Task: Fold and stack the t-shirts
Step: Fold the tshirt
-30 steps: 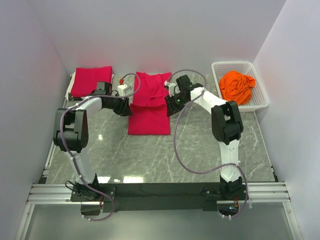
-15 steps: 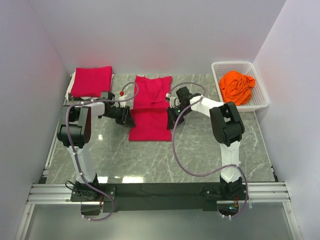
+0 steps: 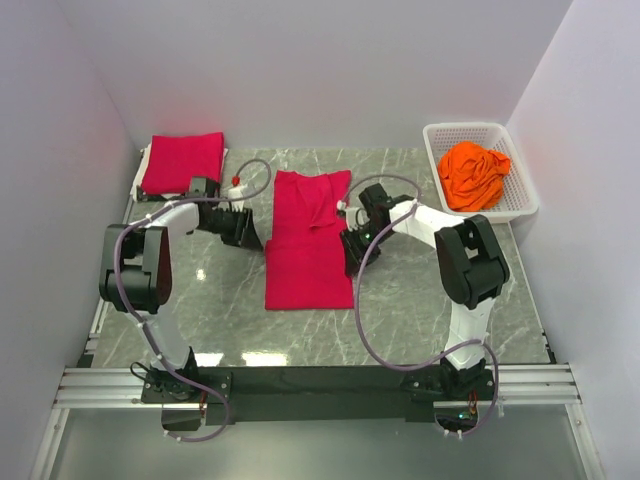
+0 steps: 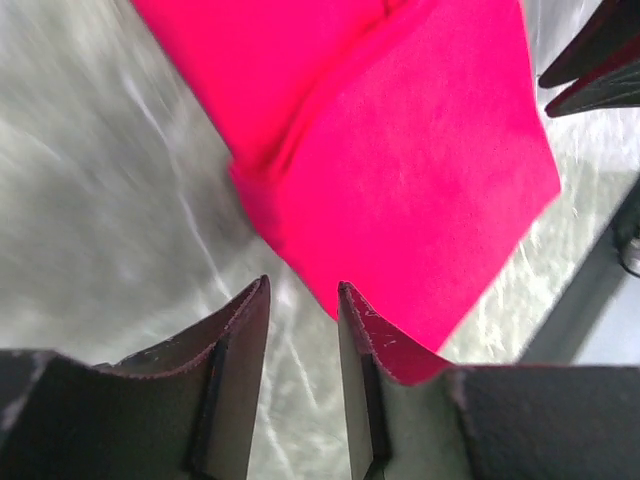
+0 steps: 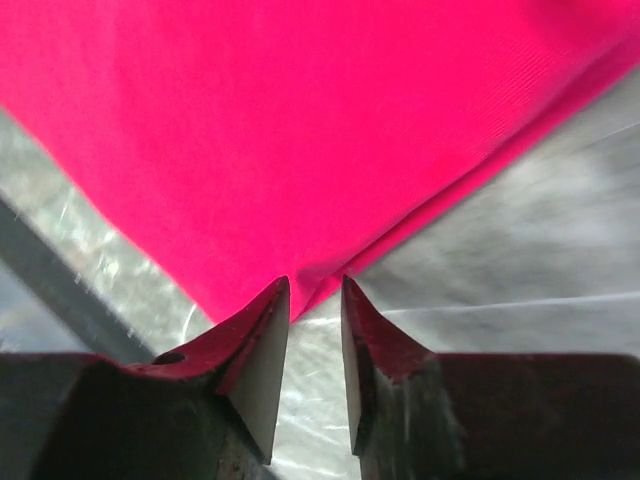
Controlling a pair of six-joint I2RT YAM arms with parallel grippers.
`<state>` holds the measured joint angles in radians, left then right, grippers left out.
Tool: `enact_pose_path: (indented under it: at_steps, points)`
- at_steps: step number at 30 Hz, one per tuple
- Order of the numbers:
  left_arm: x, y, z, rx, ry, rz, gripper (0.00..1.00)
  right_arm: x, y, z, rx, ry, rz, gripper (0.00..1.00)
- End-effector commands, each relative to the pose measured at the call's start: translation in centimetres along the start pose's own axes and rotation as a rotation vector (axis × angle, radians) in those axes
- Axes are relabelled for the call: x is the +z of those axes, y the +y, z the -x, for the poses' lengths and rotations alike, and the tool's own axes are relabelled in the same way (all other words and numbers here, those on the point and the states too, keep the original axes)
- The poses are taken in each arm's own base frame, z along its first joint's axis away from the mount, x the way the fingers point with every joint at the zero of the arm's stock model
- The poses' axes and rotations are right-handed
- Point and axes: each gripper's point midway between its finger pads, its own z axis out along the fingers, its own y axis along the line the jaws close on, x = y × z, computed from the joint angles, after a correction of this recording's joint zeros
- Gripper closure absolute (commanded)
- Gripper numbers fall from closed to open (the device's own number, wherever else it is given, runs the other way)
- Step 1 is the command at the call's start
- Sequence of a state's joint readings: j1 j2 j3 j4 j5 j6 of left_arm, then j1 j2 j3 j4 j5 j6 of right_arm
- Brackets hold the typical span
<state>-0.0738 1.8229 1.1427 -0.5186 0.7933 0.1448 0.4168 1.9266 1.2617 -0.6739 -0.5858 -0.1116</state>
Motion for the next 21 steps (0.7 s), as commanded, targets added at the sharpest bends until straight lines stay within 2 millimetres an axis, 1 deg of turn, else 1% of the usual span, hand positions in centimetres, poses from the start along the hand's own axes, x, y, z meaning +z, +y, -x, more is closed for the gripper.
enact_pose_path:
  at_steps: [1, 2, 3, 4, 5, 6, 8, 9, 10, 12, 14, 16, 18, 19, 21]
  points:
    - [-0.6, 0.7, 3.2, 0.103, -0.050, 0.037, 0.60, -3.2, -0.4, 6.0, -0.099, -0.177, -0.123, 0.65]
    - [-0.4, 0.8, 3.3, 0.099, -0.050, 0.033, 0.60, -3.3, -0.8, 6.6, -0.094, -0.189, -0.144, 0.64]
    - [-0.3, 0.9, 4.0, 0.107, -0.061, 0.030, 0.59, -2.9, -1.4, 6.9, -0.082, -0.186, -0.155, 0.63]
    - [0.0, 1.3, 3.9, 0.091, -0.056, 0.029, 0.58, -3.1, -1.8, 7.8, -0.074, -0.205, -0.180, 0.61]
    - [0.0, 1.3, 4.4, 0.094, -0.064, 0.026, 0.57, -3.0, -2.1, 8.1, -0.064, -0.207, -0.189, 0.61]
    - [0.4, 1.5, 4.4, 0.089, -0.061, 0.015, 0.56, -2.8, -2.7, 8.4, -0.051, -0.209, -0.198, 0.60]
    - [0.7, 1.6, 4.7, 0.075, -0.068, 0.013, 0.53, -2.6, -3.0, 9.0, -0.037, -0.217, -0.204, 0.56]
    - [0.9, 1.7, 4.9, 0.073, -0.069, 0.008, 0.52, -2.1, -3.4, 8.9, -0.026, -0.206, -0.205, 0.56]
    - [1.1, 1.7, 5.0, 0.068, -0.070, -0.001, 0.52, -2.2, -3.3, 9.5, -0.024, -0.214, -0.201, 0.56]
    - [1.7, 1.9, 5.0, 0.060, -0.062, -0.008, 0.51, -1.6, -3.8, 9.6, -0.008, -0.201, -0.202, 0.55]
    - [1.9, 1.8, 5.2, 0.059, -0.065, -0.014, 0.52, -1.4, -4.0, 10.0, -0.002, -0.205, -0.204, 0.55]
    - [2.2, 1.7, 5.5, 0.066, -0.068, -0.016, 0.54, -1.0, -4.5, 10.1, 0.012, -0.197, -0.207, 0.55]
    - [2.4, 1.4, 5.7, 0.077, -0.072, -0.031, 0.60, -0.6, -4.6, 10.1, 0.021, -0.194, -0.202, 0.55]
    - [2.5, 1.4, 5.8, 0.080, -0.071, -0.033, 0.65, -0.5, -4.6, 10.0, 0.027, -0.189, -0.199, 0.55]
    - [2.6, 1.2, 5.9, 0.087, -0.071, -0.048, 0.69, -0.6, -4.6, 9.9, 0.030, -0.189, -0.197, 0.55]
